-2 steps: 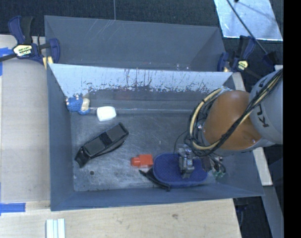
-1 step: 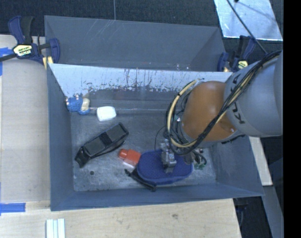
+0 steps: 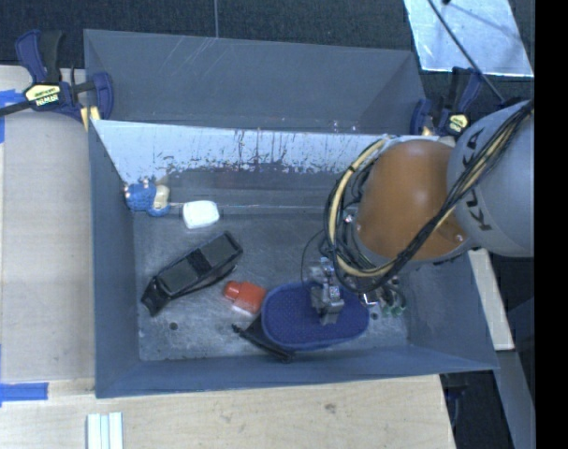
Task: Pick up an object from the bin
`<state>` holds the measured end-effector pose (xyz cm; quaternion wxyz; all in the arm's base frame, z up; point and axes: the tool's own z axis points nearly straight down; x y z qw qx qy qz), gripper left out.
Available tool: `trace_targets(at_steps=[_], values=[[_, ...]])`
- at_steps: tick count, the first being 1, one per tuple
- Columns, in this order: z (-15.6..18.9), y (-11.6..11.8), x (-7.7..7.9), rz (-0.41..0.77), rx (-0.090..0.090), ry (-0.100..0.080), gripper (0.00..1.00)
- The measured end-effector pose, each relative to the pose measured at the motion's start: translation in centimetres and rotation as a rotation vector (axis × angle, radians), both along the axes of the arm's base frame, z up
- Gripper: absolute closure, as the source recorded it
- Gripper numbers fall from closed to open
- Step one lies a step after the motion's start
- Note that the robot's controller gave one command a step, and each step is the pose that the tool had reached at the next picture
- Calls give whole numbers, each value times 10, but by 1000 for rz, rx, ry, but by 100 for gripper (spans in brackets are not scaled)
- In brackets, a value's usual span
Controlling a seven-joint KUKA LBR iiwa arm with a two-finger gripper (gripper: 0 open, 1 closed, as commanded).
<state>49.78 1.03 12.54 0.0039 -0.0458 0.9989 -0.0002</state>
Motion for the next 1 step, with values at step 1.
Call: trace_targets(at_steps=[1], values=[[97,5,14,-43,1,-5,100]])
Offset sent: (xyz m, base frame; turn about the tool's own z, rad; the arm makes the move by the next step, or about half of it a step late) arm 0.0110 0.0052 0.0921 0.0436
